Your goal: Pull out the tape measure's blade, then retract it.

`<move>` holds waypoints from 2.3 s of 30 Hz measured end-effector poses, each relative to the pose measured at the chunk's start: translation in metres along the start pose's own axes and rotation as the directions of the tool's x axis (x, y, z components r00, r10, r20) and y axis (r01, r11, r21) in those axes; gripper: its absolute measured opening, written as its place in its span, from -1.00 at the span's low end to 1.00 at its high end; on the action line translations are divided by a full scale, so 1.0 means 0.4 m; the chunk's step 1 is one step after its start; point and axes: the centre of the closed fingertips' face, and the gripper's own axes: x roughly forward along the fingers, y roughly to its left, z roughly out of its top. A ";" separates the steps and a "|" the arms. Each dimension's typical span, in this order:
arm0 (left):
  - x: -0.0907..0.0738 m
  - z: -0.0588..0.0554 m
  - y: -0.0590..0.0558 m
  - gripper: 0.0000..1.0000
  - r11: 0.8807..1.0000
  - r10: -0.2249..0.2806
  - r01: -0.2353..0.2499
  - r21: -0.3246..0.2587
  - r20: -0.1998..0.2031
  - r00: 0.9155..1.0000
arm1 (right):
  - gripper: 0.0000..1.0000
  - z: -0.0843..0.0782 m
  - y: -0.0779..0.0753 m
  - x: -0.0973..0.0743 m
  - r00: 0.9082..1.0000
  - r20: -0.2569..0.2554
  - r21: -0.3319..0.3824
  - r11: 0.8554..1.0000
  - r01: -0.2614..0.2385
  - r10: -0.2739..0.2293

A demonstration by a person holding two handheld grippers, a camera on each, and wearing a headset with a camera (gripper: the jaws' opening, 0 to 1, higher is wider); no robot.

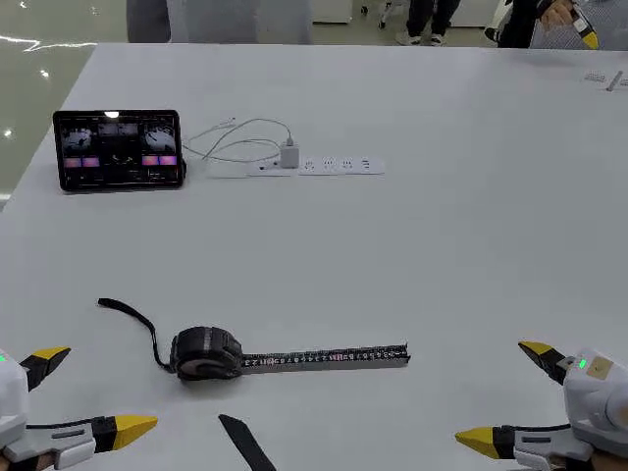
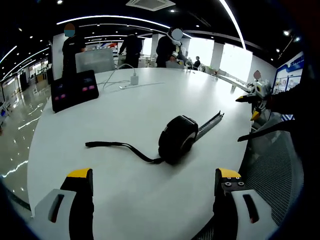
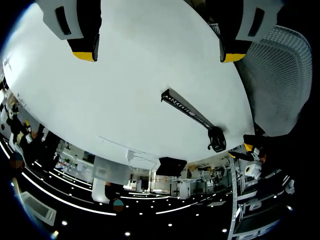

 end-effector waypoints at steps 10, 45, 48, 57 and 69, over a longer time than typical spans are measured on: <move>-0.007 0.009 -0.004 0.98 1.000 0.004 -0.004 0.004 0.007 1.000 | 0.98 0.002 -0.008 -0.017 1.000 0.010 0.023 1.000 0.009 -0.009; 0.106 0.091 -0.114 0.98 0.995 0.011 -0.010 -0.096 0.009 1.000 | 0.98 0.067 -0.027 0.041 0.988 -0.097 -0.110 0.985 -0.131 0.120; 0.128 0.099 -0.131 0.98 0.995 0.008 -0.007 -0.103 0.010 1.000 | 0.98 0.087 -0.034 0.056 0.983 -0.118 -0.142 0.978 -0.155 0.139; 0.179 0.126 -0.151 0.98 0.986 0.041 -0.036 -0.161 0.028 0.999 | 0.98 0.129 -0.042 0.107 0.963 -0.180 -0.198 0.951 -0.237 0.202; 0.240 0.129 -0.182 0.98 0.981 0.087 -0.078 -0.176 0.040 0.995 | 0.75 0.114 -0.019 0.189 0.915 -0.288 -0.270 0.893 -0.359 0.281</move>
